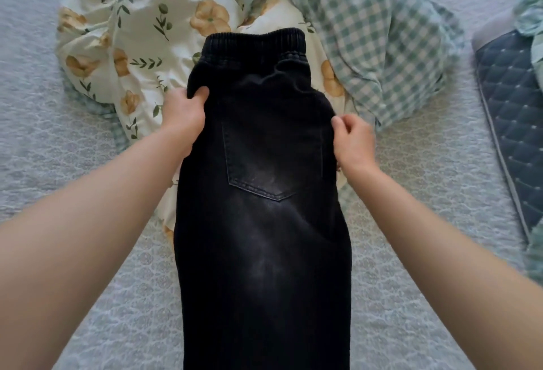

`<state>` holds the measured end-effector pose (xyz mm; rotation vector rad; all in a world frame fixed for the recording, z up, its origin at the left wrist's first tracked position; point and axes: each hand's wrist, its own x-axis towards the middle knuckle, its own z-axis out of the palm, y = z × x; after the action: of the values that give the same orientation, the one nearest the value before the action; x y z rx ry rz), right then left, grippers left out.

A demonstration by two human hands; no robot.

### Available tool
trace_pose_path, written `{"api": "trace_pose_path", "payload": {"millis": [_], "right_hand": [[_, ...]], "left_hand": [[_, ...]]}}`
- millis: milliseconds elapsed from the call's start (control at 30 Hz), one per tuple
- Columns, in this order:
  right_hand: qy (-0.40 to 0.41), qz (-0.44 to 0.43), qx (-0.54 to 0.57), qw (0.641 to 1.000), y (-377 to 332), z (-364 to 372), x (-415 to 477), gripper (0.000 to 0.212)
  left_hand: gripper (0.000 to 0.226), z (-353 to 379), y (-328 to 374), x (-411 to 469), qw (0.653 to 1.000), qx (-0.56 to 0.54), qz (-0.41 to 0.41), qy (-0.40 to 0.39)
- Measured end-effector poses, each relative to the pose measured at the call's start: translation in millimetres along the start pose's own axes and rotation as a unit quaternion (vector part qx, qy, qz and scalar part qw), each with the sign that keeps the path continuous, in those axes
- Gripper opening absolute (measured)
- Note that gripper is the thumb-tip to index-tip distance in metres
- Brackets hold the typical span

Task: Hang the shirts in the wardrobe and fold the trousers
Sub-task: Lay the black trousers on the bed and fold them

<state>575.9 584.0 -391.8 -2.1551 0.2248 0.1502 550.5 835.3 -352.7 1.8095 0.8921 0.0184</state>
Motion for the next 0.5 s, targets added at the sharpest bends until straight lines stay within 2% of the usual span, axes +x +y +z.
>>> {"api": "trace_pose_path", "payload": {"millis": [67,167,367,500], "right_hand": [[0.018,-0.015,-0.022,0.999,-0.5,-6.0,12.9,0.031],[0.002,-0.005,-0.045,0.999,2.9,-0.9,27.7,0.028],[-0.039,0.035,-0.026,0.998,14.8,14.0,41.3,0.028],[-0.05,0.061,0.023,0.997,19.8,14.7,34.9,0.026]], "left_hand": [[0.021,1.1,3.0,1.5,0.999,0.008,0.027,0.016],[0.023,6.1,2.0,6.7,0.999,0.004,0.037,0.02],[0.016,1.7,-3.9,19.4,0.999,-0.025,-0.011,-0.028],[0.029,-11.7,-11.6,15.5,0.994,-0.062,-0.06,-0.072]]}}
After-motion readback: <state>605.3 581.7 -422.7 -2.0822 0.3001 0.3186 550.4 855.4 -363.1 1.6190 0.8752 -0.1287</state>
